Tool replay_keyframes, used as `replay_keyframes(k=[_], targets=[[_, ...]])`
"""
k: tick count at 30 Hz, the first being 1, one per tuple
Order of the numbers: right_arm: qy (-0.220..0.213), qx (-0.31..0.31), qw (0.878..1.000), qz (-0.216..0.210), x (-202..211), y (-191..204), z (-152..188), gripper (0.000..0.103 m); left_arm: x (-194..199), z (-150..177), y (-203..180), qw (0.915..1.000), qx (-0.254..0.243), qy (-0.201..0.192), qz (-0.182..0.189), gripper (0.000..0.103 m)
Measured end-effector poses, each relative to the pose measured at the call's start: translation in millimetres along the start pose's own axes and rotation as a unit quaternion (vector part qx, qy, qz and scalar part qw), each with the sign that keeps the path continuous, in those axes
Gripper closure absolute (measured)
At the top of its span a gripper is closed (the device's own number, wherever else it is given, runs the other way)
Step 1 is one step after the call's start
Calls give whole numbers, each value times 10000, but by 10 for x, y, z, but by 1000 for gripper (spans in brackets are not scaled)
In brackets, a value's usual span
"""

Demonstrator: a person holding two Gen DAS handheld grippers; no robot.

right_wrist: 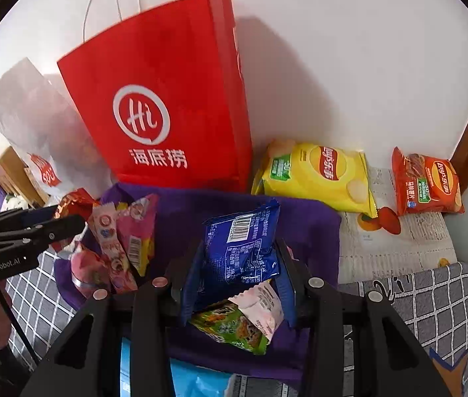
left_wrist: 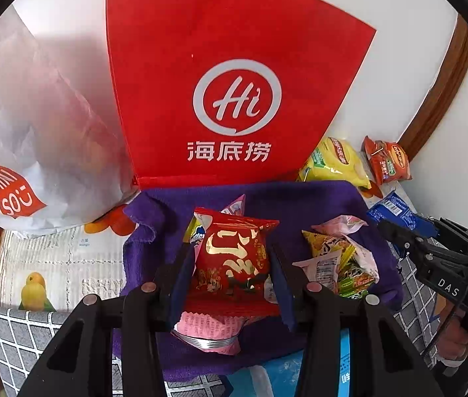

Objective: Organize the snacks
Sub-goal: 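Open the left tool to drop the red-gold bag while the right tool releases the blue packet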

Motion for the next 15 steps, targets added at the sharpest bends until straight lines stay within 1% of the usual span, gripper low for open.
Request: replay_keyframes(k=[9,12,15], targets=[[347,103,9993,63,-184,16,134,60,-141,63,-38,9999,-53,160,-13,59],[360,192,9990,160,-214,25,162,60,-175,73,-36,9998,-30,181,6,59],[393,135,9990,149,-227,3,167,60,-199,80,-43,9998,-81,186,-11,59]])
Point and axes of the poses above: each gripper's, at about its wrist camera, not at the fingertips, and x roughly against the way its jaws point, y to its left, z to its underside, the point moved 8 cm from there along -x, roughly the way its jaws point, and after that the axes turned 11 degrees about -x, right-handed, at the moved point
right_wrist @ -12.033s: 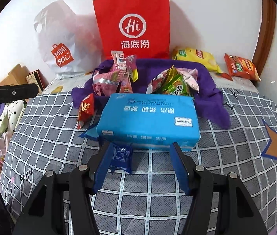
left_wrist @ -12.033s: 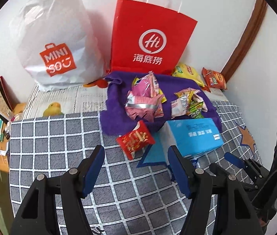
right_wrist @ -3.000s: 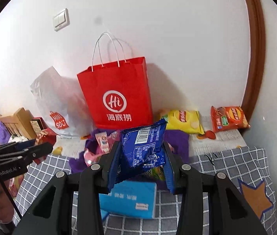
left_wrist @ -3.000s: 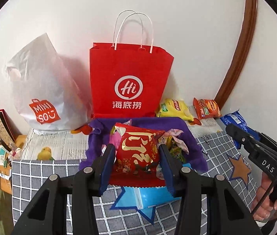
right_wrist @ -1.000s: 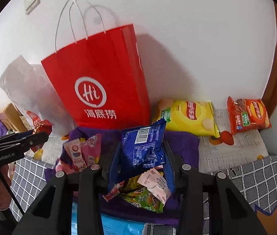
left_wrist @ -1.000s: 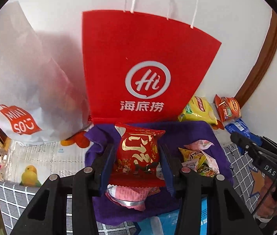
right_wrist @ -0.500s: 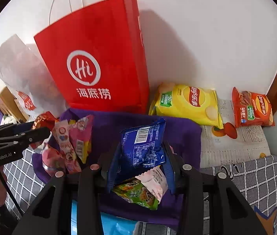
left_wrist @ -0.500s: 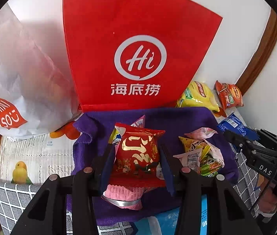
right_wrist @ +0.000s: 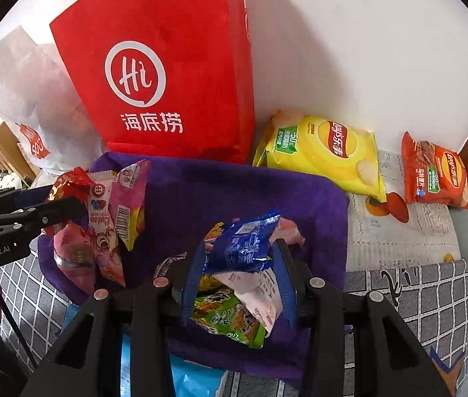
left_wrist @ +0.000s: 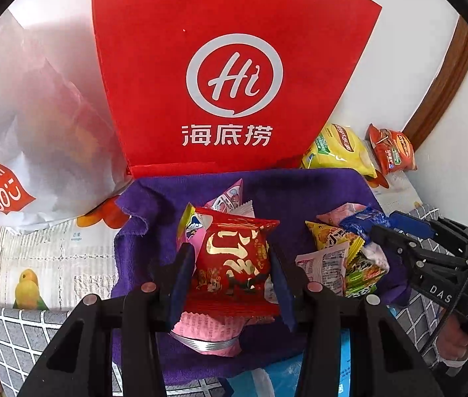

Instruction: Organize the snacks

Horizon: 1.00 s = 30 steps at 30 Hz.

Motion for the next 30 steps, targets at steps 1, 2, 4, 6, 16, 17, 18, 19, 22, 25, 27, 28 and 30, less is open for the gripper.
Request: replay_keyframes(k=[1,2,4,6,16,17,18,19,22,25,27,28,30], targets=[[3,-14,10000,8,-3,-9,-1,60,-6,-2,0,10000,-1,5,-13,59],[19,-20,10000,24,-10,-14,2,60,-12,-2,-2,10000,0,5,-8,59],[58,12,10000,37,-24,-12,13,60,-23,-1,-5,10000,-4,9,4,59],[56,45,10000,45,-25,-9,14,60,-42,-2,-8,10000,-14,10,1,59],[-1,120,9999,20,46,16,5,59,-32,2,33,10000,86,6,33,54],[-14,113,9999,13,53,17,0,56,-7,-11,36,9999,104,-43,50,49],[-28,96,9999,4,63,16,-6,52,20,-22,34,9999,102,-90,51,46],[-41,81,10000,0,72,14,-11,50,39,-28,27,9999,81,-108,49,44],[-71,95,9999,-3,98,23,-22,50,82,-42,8,9999,55,-115,24,41],[-114,111,9999,0,142,39,-27,50,132,-50,-28,9999,22,-137,18,39],[-144,126,9998,-2,181,56,-32,50,184,-52,-56,9999,4,-147,47,39],[-167,131,9998,-7,206,66,-35,50,213,-57,-68,9998,-7,-166,68,39],[-241,129,9996,-35,293,90,-47,50,300,-73,-92,9997,-60,-231,52,38]])
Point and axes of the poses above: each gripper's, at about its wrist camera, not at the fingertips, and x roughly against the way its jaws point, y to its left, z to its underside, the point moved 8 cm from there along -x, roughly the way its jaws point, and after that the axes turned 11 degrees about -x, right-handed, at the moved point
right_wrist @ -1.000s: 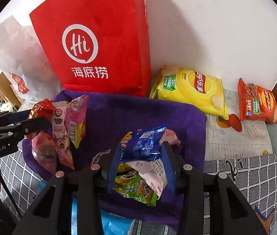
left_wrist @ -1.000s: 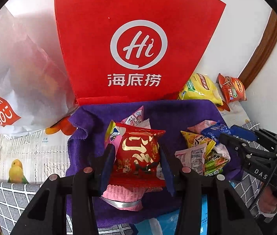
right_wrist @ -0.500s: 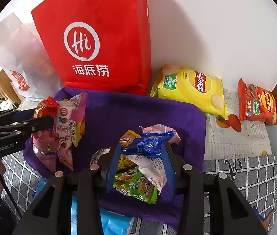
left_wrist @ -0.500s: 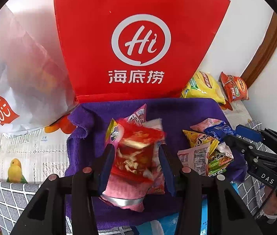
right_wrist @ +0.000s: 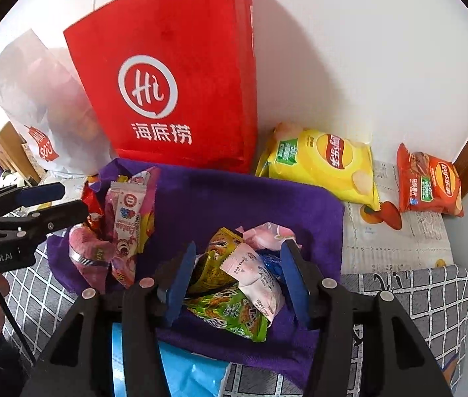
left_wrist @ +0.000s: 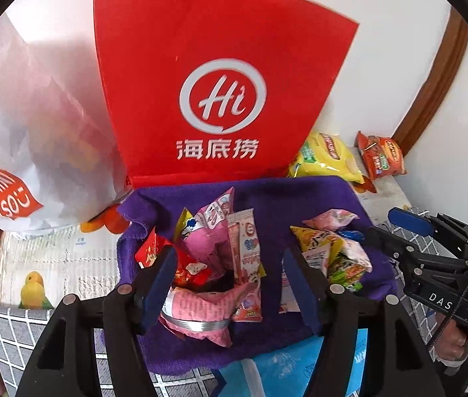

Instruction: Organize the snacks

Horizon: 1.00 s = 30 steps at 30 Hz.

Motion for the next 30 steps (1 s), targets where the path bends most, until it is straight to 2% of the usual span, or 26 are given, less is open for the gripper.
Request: replay_keyframes(k=[10,14,18,24,26,30], targets=[[-632,-258,9977,-38,735,43,-30,45,595,115,-166,9993,-183,-254,-227,35],[-802,-252,9964,96,1122,100,112,44,931,177,-250,9982,-216,-473,-291,25],[-978,-332,9945,151,1476,136,298,40,1259,331,-373,9963,-246,-685,-457,23],[-995,-499,9936,178,1929,125,607,40,1591,662,-613,9953,-203,-815,-485,20],[-1093,-560,9919,323,2076,97,735,39,1662,778,-674,9952,-189,-828,-496,20],[-1279,-647,9887,434,2293,70,979,20,1828,1012,-754,9941,-129,-920,-567,19]])
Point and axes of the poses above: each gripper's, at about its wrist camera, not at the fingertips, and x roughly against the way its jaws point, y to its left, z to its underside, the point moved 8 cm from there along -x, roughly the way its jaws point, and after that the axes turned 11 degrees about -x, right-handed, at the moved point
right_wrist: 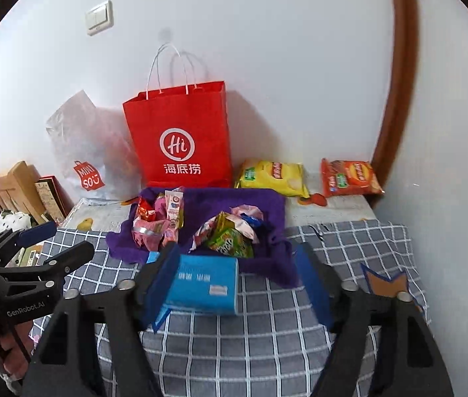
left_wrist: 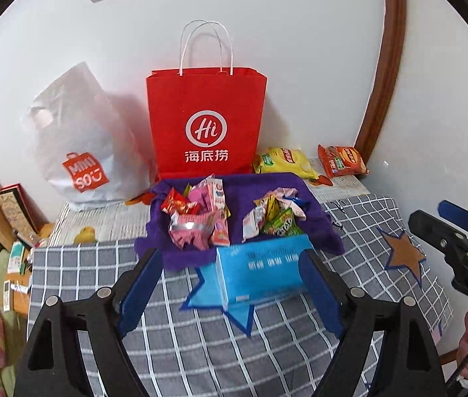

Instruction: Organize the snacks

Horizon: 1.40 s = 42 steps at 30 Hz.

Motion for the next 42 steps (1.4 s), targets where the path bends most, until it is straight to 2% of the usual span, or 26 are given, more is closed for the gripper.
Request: replay_keyframes(k=[8,17,42], targets=[[-259,21,9995,160,405,-52,371,6,410,332,-153,9997,125,-213,-42,15],[-278,-36,9996,22,708,-94,683,6,662,580,-275,9994,144,-291,-136,14],[-464,24,9989,-60,968,-41,691,6,873,586,-282,9988,106,-435,-176,13]])
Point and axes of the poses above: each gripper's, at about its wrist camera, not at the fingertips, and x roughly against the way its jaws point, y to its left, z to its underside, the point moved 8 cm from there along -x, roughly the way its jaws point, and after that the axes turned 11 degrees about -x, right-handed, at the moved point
